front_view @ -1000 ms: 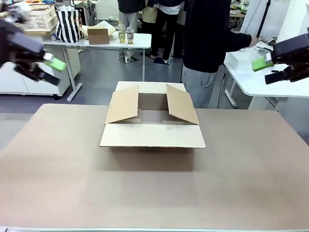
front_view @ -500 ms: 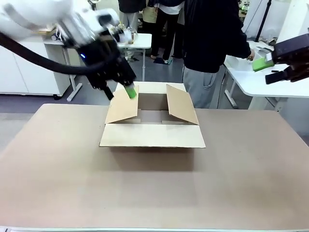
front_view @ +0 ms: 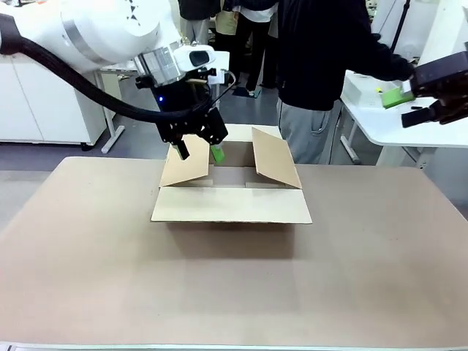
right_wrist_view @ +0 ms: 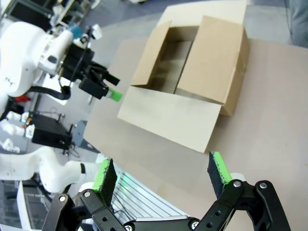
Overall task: Pack the gift set into the box.
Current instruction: Place both hands on the side flaps of the Package Box and spread them outward.
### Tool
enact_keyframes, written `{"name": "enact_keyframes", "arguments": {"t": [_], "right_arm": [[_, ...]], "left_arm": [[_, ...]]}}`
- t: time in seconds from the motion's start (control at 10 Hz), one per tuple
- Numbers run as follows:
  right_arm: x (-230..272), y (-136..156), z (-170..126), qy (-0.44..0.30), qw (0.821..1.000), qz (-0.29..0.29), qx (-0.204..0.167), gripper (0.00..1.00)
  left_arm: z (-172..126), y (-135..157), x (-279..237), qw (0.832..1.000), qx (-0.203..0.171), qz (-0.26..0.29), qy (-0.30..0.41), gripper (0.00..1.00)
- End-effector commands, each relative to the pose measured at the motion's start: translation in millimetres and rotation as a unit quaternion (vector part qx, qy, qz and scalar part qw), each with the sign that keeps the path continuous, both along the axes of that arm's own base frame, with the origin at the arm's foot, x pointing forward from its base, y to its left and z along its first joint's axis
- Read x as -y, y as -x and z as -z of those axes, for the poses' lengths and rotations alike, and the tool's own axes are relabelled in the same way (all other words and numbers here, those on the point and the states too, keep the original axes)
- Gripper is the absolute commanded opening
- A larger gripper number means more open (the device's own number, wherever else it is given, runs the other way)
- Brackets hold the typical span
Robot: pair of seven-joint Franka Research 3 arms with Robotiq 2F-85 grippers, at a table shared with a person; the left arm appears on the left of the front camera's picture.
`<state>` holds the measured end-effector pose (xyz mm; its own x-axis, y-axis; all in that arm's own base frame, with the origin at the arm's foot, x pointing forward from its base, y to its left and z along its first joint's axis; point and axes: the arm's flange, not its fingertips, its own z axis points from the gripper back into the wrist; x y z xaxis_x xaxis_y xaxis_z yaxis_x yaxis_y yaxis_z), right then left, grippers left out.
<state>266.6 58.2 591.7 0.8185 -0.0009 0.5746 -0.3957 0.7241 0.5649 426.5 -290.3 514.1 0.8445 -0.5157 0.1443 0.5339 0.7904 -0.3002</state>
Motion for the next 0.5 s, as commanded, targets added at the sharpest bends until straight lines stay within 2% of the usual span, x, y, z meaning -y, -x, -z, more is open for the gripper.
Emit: {"name": "enact_keyframes", "arguments": {"t": [0.0, 0.1, 0.2, 0.4], "right_arm": [[1, -3, -2, -0.007, 1.0, -0.013, 0.006, 1.0], [1, -3, -2, -0.007, 1.0, -0.013, 0.006, 1.0], [1, -3, -2, -0.007, 1.0, -0.013, 0.006, 1.0], [1, -3, -2, -0.007, 1.0, -0.013, 0.006, 1.0]], "left_arm": [[9, -4, 2, 1.0, -0.009, 0.001, -0.001, 1.0], [21, -22, 24, 0.999, -0.008, -0.035, -0.019, 1.0], [32, -41, 43, 0.992, 0.011, -0.11, -0.059, 1.0], [39, -67, 82, 0.984, 0.015, -0.111, -0.138, 1.0]]}}
